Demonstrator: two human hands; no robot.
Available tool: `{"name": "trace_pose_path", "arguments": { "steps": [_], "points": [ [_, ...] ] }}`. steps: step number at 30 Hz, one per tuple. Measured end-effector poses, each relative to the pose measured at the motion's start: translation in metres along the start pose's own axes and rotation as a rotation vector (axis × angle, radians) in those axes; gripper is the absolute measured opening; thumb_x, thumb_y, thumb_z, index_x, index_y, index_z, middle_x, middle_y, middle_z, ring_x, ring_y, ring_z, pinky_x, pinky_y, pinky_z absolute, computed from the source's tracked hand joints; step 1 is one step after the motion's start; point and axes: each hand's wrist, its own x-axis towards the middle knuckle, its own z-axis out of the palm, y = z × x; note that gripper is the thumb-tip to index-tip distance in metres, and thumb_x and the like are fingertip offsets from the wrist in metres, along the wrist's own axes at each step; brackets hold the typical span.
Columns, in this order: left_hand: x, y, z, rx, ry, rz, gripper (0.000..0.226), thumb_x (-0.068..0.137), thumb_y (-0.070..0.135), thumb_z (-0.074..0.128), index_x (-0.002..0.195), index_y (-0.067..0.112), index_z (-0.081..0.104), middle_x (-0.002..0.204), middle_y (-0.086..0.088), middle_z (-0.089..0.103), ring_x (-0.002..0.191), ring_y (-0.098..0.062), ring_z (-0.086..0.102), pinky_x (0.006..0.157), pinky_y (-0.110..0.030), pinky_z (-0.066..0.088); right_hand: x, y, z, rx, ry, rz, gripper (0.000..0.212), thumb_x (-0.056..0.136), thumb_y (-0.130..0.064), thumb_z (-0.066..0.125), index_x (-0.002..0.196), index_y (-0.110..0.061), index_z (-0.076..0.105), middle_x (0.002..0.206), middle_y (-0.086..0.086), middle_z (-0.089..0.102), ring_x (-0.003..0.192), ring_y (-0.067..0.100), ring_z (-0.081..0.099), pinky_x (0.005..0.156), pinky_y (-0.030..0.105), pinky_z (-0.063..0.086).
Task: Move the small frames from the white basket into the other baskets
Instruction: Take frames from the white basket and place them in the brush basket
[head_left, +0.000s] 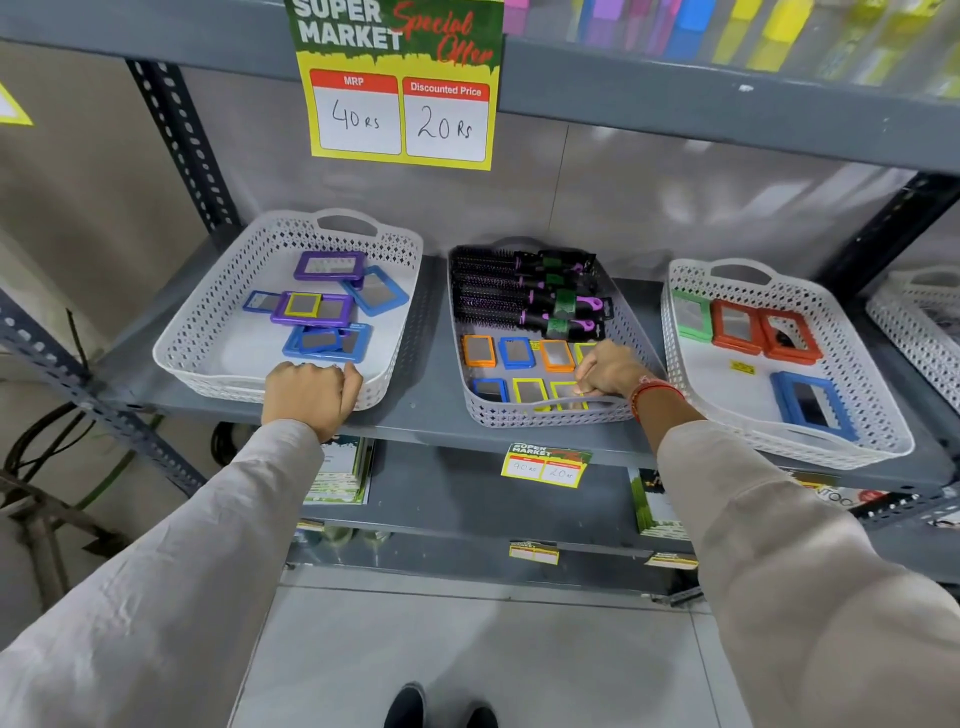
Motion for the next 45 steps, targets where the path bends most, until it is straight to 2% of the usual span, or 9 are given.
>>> {"name": "trace_pose_path", "arguments": {
  "steps": [5, 9, 13, 16, 20, 27, 29, 35, 45],
  "points": [
    [0.001, 0.001, 0.003, 0.013, 0.013, 0.012, 0.043, 0.098, 0.031, 0.026, 0.102, 0.016, 0.066, 0.083, -0.007, 0.073, 0.066, -0.026, 0.056, 0.065, -0.027, 0.037, 0.001, -0.006, -0.004, 0.071, 0.025, -0.020, 0.010, 0.085, 0.003, 0.065, 0.093, 0.006, 0.070, 0.095, 0.022, 0.070, 0.068, 0.021, 0.064, 0.048, 0.014, 0.054],
    [0.001, 0.000, 0.001, -0.075, 0.040, -0.013, 0.046, 0.097, 0.030, 0.027, 0.090, 0.012, 0.069, 0.076, -0.010, 0.072, 0.064, -0.027, 0.058, 0.064, -0.028, 0.036, 0.008, -0.044, -0.014, 0.105, 0.160, -0.140, 0.013, 0.084, -0.001, 0.067, 0.073, -0.007, 0.066, 0.085, 0.012, 0.066, 0.071, 0.013, 0.062, 0.073, 0.024, 0.054],
    [-0.002, -0.005, 0.001, -0.238, 0.158, -0.072, 0.065, 0.087, 0.039, 0.016, 0.047, 0.009, 0.057, 0.042, -0.006, 0.042, 0.041, -0.021, 0.040, 0.055, -0.027, 0.045, 0.010, -0.107, -0.016, 0.188, 0.159, -0.273, 0.026, 0.080, -0.008, 0.073, 0.061, -0.020, 0.060, 0.080, 0.008, 0.066, 0.057, 0.008, 0.060, 0.051, 0.012, 0.051],
    [0.000, -0.018, 0.010, -0.238, 0.178, -0.064, 0.056, 0.084, 0.042, 0.013, 0.045, 0.016, 0.044, 0.042, -0.003, 0.038, 0.040, -0.020, 0.037, 0.058, -0.028, 0.046, 0.004, -0.156, -0.006, 0.179, 0.079, -0.373, 0.001, 0.083, -0.008, 0.070, 0.083, -0.007, 0.072, 0.083, 0.007, 0.065, 0.072, 0.016, 0.062, 0.064, 0.017, 0.056],
    [0.003, -0.024, 0.017, -0.214, 0.256, -0.075, 0.054, 0.084, 0.037, 0.024, 0.037, 0.016, 0.042, 0.032, -0.001, 0.037, 0.032, -0.017, 0.027, 0.050, -0.022, 0.045, 0.010, -0.201, 0.027, 0.259, -0.024, -0.424, 0.013, 0.083, -0.006, 0.069, 0.071, -0.009, 0.066, 0.082, 0.013, 0.065, 0.054, 0.007, 0.054, 0.042, 0.008, 0.047],
    [0.007, -0.024, 0.022, -0.136, 0.330, -0.026, 0.050, 0.078, 0.030, 0.033, 0.031, 0.016, 0.036, 0.026, -0.001, 0.047, 0.023, -0.016, 0.040, 0.044, -0.015, 0.036, 0.035, -0.256, 0.080, 0.144, -0.010, -0.408, 0.027, 0.082, -0.018, 0.068, 0.102, 0.000, 0.071, 0.092, 0.013, 0.071, 0.082, 0.025, 0.068, 0.083, 0.034, 0.054],
    [0.009, -0.024, 0.023, -0.141, 0.349, -0.006, 0.044, 0.078, 0.030, 0.033, 0.037, 0.017, 0.027, 0.026, 0.000, 0.047, 0.023, -0.015, 0.041, 0.044, -0.015, 0.033, 0.041, -0.269, 0.086, 0.122, 0.040, -0.391, 0.028, 0.082, -0.023, 0.067, 0.101, -0.003, 0.069, 0.108, 0.015, 0.070, 0.102, 0.028, 0.067, 0.084, 0.035, 0.053],
    [0.010, -0.023, 0.025, -0.169, 0.330, -0.031, 0.049, 0.076, 0.027, 0.035, 0.030, 0.015, 0.040, 0.027, -0.002, 0.049, 0.024, -0.018, 0.044, 0.044, -0.015, 0.035, 0.044, -0.308, 0.118, 0.134, -0.070, -0.459, 0.032, 0.078, -0.036, 0.073, 0.083, -0.007, 0.060, 0.094, 0.018, 0.066, 0.091, 0.031, 0.069, 0.076, 0.038, 0.056],
    [0.008, -0.023, 0.023, -0.165, 0.371, -0.018, 0.043, 0.078, 0.026, 0.034, 0.039, 0.016, 0.022, 0.025, -0.003, 0.046, 0.023, -0.018, 0.040, 0.044, -0.016, 0.032, 0.037, -0.327, 0.139, 0.041, -0.077, -0.432, 0.072, 0.077, -0.048, 0.071, 0.129, -0.004, 0.050, 0.136, 0.014, 0.055, 0.123, 0.033, 0.054, 0.096, 0.039, 0.049]
  ]
}}
